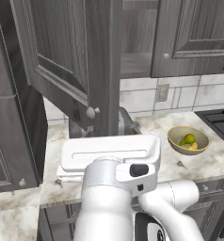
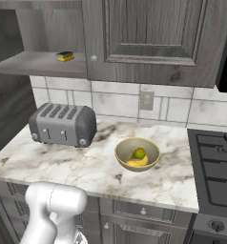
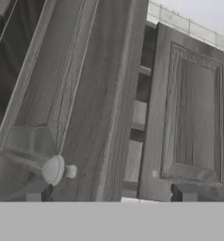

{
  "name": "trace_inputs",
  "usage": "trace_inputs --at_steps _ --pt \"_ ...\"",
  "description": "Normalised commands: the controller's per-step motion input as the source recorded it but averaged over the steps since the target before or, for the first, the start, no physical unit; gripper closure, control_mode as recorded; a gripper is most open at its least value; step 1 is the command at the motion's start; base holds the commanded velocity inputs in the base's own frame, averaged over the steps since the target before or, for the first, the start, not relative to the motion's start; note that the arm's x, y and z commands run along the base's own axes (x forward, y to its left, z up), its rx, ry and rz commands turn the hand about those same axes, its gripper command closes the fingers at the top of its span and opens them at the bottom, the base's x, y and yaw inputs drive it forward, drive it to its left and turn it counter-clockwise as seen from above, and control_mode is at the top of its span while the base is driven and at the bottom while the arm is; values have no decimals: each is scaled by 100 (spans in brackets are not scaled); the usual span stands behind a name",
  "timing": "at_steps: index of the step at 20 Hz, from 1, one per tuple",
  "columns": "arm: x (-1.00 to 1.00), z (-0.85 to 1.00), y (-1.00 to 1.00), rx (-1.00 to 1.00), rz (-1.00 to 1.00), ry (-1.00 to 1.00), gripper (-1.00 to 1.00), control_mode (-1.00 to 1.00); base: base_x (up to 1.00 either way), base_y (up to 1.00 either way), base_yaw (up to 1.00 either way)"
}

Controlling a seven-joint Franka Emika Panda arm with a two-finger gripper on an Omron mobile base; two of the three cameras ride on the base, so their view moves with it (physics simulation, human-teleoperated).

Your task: Open the cabinet. Pick the banana and pear from the cabinet and place them into the bowl. Then close the cabinet.

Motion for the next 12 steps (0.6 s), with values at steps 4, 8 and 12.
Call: trace_inputs --at_steps 4,8,12 --pt "17 -13 0 6 -21 0 -100 -100 0 0 0" --pt "16 -6 0 6 -18 0 -100 -100 0 0 0" --pt "8 -1 1 4 -8 0 -100 -100 0 0 0"
